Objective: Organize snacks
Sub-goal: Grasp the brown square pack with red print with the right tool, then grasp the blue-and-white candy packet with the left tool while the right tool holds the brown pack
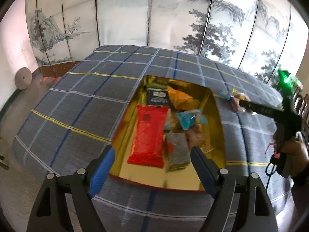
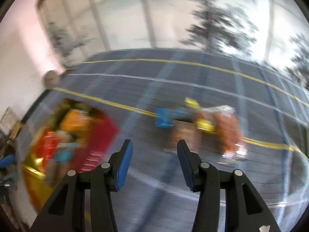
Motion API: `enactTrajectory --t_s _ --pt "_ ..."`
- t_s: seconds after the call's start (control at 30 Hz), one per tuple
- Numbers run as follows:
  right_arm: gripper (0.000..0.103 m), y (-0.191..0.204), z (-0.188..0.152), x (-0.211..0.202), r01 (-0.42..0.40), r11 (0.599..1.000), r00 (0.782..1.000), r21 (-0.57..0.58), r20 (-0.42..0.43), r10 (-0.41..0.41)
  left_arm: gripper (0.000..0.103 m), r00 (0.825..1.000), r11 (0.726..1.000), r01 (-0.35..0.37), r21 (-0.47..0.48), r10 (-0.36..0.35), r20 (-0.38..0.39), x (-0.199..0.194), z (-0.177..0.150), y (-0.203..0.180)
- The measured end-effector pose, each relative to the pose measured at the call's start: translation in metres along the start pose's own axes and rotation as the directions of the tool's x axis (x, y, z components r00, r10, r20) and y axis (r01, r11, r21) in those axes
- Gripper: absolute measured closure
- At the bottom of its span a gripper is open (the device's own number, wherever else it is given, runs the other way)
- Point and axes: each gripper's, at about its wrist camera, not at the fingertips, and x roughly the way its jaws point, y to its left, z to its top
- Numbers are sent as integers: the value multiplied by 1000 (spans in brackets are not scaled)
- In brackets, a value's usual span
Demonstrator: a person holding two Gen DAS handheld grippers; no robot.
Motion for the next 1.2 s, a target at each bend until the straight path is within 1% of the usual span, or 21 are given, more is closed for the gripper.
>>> enactTrajectory --t_s 0.03,0.13,0.2,0.27,0.33,0.37,0.4,0.43,0.47,0.5,0.53,0.6,0.63,0.67,0.73,0.8,0.87,0.97,1.03,1.1,1.2 --pt "57 -8 2 6 14 1000 1000 21 -14 -14 21 1000 1000 5 -2 -5 -1 0 1 -1" --pt "56 -16 7 22 10 998 999 57 -35 -8 21 1000 1000 4 14 -4 2 -1 1 -6" --pt "55 -15 9 29 15 997 999 70 -44 -12 21 1000 1000 -12 27 12 5 -1 1 -8" --pt "55 -13 14 36 20 997 999 76 -47 -16 21 1000 1000 -12 27 12 4 0 2 -8" --pt "55 -12 18 49 55 996 996 72 -72 -50 21 1000 1000 -6 21 6 -7 3 4 -8" --pt "53 -12 20 55 47 996 996 71 -81 -41 21 1000 1000 -7 20 7 -10 4 4 -8" --pt "60 -10 21 55 55 997 996 52 -68 -51 21 1000 1000 -9 21 9 -12 6 4 -9" --pt "63 -7 23 57 70 997 995 16 -73 -68 21 1000 1000 -13 24 14 -16 7 5 -10" --pt "75 -6 23 57 62 998 995 6 -80 -61 21 1000 999 -18 28 18 -21 8 5 -12" --pt "77 -8 21 53 29 1000 996 10 -88 -28 21 999 999 -21 32 22 -24 8 5 -13" --pt "77 -10 17 47 -3 1000 996 14 -93 4 21 999 999 -22 36 23 -25 8 5 -14" --pt "77 -17 -3 19 -12 1000 998 -4 -58 12 21 1000 999 -23 49 24 -17 4 7 -20" --pt "77 -26 -16 2 -27 1000 999 8 -42 27 21 1000 998 -17 57 18 -8 1 7 -23" --pt "77 -40 -31 -15 -22 1000 999 23 -30 22 21 1000 998 -12 65 12 -1 -1 7 -26" --pt "77 -66 -56 -42 22 999 1000 35 -9 -22 21 1000 996 -3 95 2 9 -5 7 -36" --pt "77 -100 -81 -72 98 993 995 61 8 -99 21 1000 991 7 134 -9 12 -7 8 -51" --pt "77 -136 -100 -95 179 979 983 97 8 -181 21 1000 983 27 181 -29 10 -9 10 -68" --pt "77 -180 -118 -114 272 950 961 154 2 -275 21 998 966 65 251 -68 3 -11 14 -98" --pt "77 -204 -126 -123 291 936 954 198 8 -298 21 997 953 68 296 -74 9 -10 18 -118" --pt "77 -218 -132 -126 306 924 949 231 8 -317 21 997 936 72 344 -80 9 -5 24 -136" --pt "77 -231 -138 -123 290 924 953 250 14 -303 21 995 909 95 406 -98 -13 10 38 -163"
